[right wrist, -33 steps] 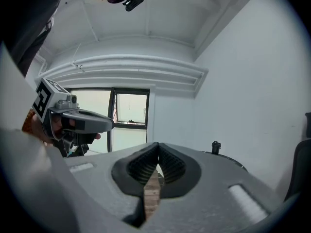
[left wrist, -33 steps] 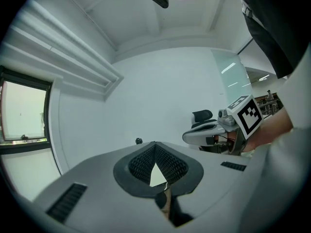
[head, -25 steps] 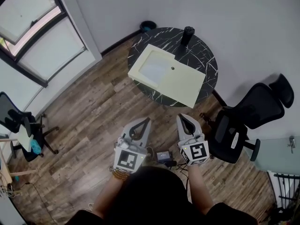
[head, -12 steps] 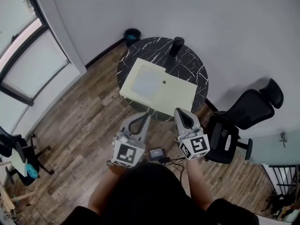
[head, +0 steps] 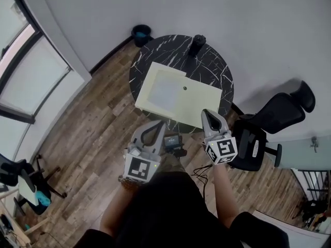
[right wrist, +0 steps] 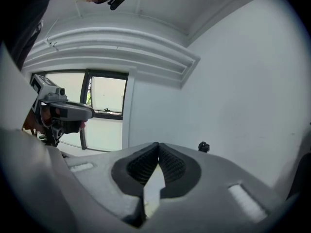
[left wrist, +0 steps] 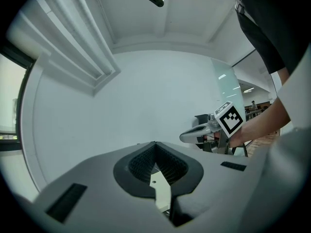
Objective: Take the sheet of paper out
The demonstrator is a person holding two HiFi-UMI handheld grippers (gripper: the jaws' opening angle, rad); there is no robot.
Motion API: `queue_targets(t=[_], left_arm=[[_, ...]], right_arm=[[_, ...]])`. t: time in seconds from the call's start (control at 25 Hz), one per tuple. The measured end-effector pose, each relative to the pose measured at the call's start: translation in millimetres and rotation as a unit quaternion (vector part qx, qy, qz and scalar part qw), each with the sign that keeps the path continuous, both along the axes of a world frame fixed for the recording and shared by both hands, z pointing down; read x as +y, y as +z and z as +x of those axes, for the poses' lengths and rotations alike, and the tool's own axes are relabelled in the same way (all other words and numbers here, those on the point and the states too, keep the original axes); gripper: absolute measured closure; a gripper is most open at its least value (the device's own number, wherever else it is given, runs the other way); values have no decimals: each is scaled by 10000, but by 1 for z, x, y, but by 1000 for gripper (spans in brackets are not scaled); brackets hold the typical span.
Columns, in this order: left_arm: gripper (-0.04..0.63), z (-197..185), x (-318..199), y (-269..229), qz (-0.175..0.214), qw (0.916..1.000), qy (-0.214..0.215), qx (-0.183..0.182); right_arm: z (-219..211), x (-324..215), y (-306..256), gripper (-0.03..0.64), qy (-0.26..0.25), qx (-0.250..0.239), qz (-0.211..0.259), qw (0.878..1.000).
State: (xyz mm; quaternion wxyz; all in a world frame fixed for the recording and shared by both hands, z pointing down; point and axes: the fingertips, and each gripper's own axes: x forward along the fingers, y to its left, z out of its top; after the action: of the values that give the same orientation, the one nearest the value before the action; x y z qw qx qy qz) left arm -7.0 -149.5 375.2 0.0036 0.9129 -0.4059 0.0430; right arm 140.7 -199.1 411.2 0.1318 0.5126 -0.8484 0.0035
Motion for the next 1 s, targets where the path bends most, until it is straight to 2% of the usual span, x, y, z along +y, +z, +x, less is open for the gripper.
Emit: queue_targets(t=[0.28,0.52,0.72,0.88,0.92,0.96,1.0], left_arm=[[601,-11,-33,16,-97,9999,-100,-100],[601,-13,-55,40,-381,9984,-105,-402],[601,-8,-63,56,-519,9975,-8,-488],[601,-3,-65,64,-562,9970,108,-522],[601,-2,-67,66,-557,9970,133,-527],[601,-1,-68,67,-552,9969,153,-538],[601,-2,-69,69,-553,9968,167,-549]], right_arm=[[14,-53,52,618,-67,-53,-440,9990],[11,-102,119,618,-453,-458,-1008,9928],[-4,-131,194,617,-828,-599,-1727,9797],[-11,-144,248,617,-839,-717,-2325,9663],[-12,-147,260,609,-825,-788,-2493,9617],[-12,-150,272,551,-799,-897,-2680,9559],[-11,-152,283,534,-748,-1030,-2867,9495]])
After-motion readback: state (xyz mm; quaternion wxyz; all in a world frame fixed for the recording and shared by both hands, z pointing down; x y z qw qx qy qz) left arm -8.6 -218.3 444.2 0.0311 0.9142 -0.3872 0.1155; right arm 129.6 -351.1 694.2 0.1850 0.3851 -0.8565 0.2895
